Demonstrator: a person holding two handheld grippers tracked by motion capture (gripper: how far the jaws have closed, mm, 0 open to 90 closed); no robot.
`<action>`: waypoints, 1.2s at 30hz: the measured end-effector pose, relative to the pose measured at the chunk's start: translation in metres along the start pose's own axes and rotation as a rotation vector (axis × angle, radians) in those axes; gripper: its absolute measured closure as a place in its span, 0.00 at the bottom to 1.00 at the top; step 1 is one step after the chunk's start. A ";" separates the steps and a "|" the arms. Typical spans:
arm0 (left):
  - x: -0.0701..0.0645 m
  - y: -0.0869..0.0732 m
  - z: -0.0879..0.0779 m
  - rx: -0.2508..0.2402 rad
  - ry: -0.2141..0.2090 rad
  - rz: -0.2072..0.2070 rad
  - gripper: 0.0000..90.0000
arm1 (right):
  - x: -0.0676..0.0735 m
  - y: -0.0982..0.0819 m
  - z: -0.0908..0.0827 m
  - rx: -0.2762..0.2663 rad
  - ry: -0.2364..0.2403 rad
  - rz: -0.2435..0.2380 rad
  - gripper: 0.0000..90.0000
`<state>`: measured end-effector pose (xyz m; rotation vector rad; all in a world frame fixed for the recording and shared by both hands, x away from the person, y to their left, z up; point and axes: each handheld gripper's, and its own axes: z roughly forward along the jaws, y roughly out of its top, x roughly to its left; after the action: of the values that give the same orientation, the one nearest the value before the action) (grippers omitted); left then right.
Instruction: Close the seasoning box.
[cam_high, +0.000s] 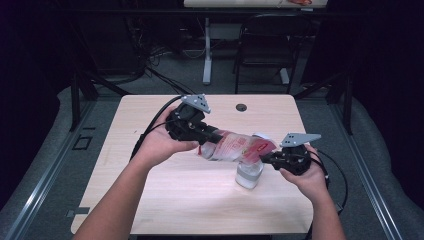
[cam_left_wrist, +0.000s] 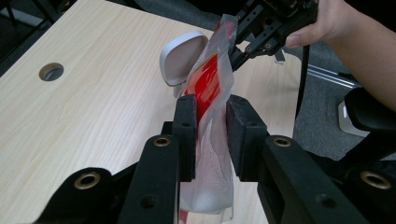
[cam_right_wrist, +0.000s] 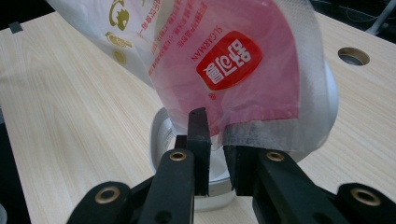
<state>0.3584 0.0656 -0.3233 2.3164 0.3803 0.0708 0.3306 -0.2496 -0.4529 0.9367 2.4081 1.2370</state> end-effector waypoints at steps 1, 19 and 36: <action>0.000 0.000 0.000 0.000 -0.002 0.001 0.83 | 0.000 0.000 0.000 0.000 -0.001 0.000 0.90; 0.000 0.001 -0.001 -0.007 0.005 0.000 0.82 | 0.001 0.000 0.002 0.010 0.003 -0.005 0.90; 0.002 0.001 -0.001 -0.012 0.012 -0.003 0.81 | 0.000 0.000 0.002 0.005 0.005 -0.003 0.90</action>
<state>0.3608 0.0662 -0.3223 2.3047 0.3890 0.0854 0.3317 -0.2483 -0.4545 0.9321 2.4171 1.2341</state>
